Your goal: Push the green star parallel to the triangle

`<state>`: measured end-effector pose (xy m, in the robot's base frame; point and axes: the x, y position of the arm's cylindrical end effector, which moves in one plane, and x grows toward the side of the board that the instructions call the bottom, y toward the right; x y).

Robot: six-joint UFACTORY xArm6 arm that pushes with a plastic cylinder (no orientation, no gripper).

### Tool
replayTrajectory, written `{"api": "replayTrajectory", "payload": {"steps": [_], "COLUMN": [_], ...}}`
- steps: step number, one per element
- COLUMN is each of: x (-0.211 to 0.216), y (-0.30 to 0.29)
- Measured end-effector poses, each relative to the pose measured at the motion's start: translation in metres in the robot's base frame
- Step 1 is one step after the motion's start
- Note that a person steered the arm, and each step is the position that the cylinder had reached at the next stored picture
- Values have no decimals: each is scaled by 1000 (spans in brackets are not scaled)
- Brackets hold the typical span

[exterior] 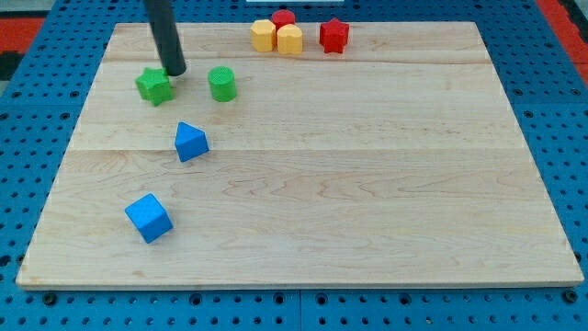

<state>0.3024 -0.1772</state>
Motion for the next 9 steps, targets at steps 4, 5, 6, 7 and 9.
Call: {"api": "replayTrajectory", "payload": {"steps": [4, 5, 6, 7, 9], "x": [59, 15, 40, 96, 57], "y": [-11, -19, -27, -34, -44]}}
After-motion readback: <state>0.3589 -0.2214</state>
